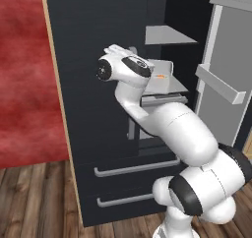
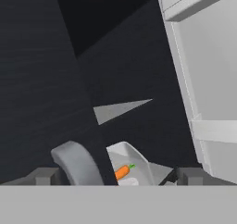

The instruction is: Place the tupperware on the second highest shelf of the fridge. Make space for the tupperware among the existing items by rearranging them on the shelves if needed. Close the fridge door when finished.

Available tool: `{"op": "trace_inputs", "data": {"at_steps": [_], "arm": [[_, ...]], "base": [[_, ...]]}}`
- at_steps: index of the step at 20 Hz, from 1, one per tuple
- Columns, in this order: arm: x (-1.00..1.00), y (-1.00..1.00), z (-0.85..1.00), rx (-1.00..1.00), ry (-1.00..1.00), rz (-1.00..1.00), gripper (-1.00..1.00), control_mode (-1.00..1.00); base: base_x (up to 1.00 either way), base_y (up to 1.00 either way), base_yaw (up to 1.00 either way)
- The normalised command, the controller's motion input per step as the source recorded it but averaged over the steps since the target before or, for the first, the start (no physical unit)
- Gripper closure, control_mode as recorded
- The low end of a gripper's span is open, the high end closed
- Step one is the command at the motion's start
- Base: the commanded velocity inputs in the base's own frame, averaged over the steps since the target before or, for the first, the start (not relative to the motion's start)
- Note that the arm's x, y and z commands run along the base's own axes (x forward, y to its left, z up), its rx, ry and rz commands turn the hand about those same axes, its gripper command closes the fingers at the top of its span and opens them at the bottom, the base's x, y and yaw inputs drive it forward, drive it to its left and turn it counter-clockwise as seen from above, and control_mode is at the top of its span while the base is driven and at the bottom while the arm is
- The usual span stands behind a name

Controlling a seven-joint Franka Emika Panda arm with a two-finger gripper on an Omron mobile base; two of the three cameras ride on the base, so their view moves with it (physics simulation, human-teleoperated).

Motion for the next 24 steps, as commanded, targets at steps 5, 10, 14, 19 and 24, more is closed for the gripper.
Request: {"op": "trace_inputs", "data": {"at_steps": [5, 10, 14, 19, 24], "arm": [[-1.00, 0.00, 0.38, 0.03, 0.14, 0.03, -1.00, -1.00], [-1.00, -0.20, 0.04, 0.06, 0.12, 0.01, -1.00, -1.00], [-1.00, -0.58, -0.07, 0.10, 0.05, 0.00, -1.00, -1.00], [-1.00, -0.58, -0.14, 0.08, 0.03, 0.00, -1.00, -1.00], [-1.00, -0.32, -0.11, 0.00, 0.02, -0.08, -1.00, -1.00]], "base": [[0.00, 0.00, 0.00], [0.00, 0.00, 0.00], [0.00, 0.00, 0.00], [0.00, 0.00, 0.00], [0.00, 0.00, 0.00]]}}
